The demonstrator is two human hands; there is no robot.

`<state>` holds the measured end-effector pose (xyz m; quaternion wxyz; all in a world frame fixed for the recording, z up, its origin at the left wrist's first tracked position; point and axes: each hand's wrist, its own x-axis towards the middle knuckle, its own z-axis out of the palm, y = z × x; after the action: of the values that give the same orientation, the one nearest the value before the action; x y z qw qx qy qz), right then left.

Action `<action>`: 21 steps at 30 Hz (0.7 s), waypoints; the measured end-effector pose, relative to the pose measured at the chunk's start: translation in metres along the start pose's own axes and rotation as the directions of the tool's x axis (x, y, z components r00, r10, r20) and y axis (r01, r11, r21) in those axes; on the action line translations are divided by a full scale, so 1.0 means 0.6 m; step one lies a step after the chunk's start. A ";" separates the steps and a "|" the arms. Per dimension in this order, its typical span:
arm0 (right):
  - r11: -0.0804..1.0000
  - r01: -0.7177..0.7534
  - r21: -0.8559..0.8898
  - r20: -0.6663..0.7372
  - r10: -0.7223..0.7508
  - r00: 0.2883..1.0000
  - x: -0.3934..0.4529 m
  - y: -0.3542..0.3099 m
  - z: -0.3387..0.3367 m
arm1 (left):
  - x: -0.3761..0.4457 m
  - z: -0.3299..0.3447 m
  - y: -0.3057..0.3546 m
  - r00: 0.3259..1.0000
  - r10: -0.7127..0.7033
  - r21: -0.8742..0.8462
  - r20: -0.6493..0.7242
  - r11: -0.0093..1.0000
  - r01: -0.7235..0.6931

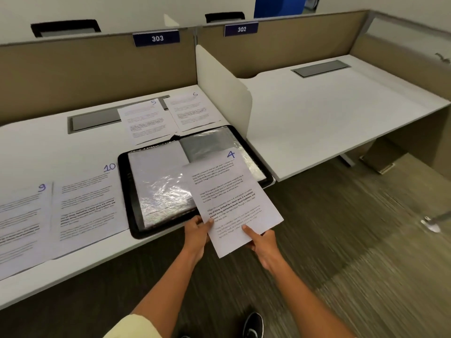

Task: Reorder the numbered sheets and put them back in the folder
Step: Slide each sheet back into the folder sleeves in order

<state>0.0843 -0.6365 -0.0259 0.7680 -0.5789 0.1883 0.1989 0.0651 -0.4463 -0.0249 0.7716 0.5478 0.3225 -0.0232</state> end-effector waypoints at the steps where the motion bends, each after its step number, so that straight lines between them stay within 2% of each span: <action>1: 1.000 -0.003 -0.007 -0.006 0.003 1.000 0.005 -0.005 -0.013 | 0.000 0.011 -0.006 1.000 -0.001 0.006 0.009 1.000 0.001; 7: 0.998 -0.016 -0.052 -0.042 0.014 0.999 0.030 -0.027 -0.078 | -0.001 0.065 -0.021 0.999 0.035 0.104 0.024 0.994 -0.037; 12: 0.998 -0.023 -0.056 -0.077 0.019 0.997 0.045 -0.038 -0.141 | 0.019 0.090 -0.014 0.979 0.157 0.321 -0.127 0.941 -0.109; 16: 0.999 -0.039 -0.029 -0.105 0.036 0.994 0.040 -0.042 -0.182 | 0.050 0.090 0.003 0.958 0.267 0.571 -0.101 0.804 -0.164; 21: 0.997 -0.070 -0.013 -0.138 0.067 0.988 0.032 -0.031 -0.211 | 0.097 0.089 0.038 0.917 0.394 0.790 0.058 0.544 -0.284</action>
<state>0.1027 -0.7616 -0.0537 0.7407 -0.5913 0.2587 0.1865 0.1455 -0.4647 -0.0262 0.4211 0.8808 0.2153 0.0225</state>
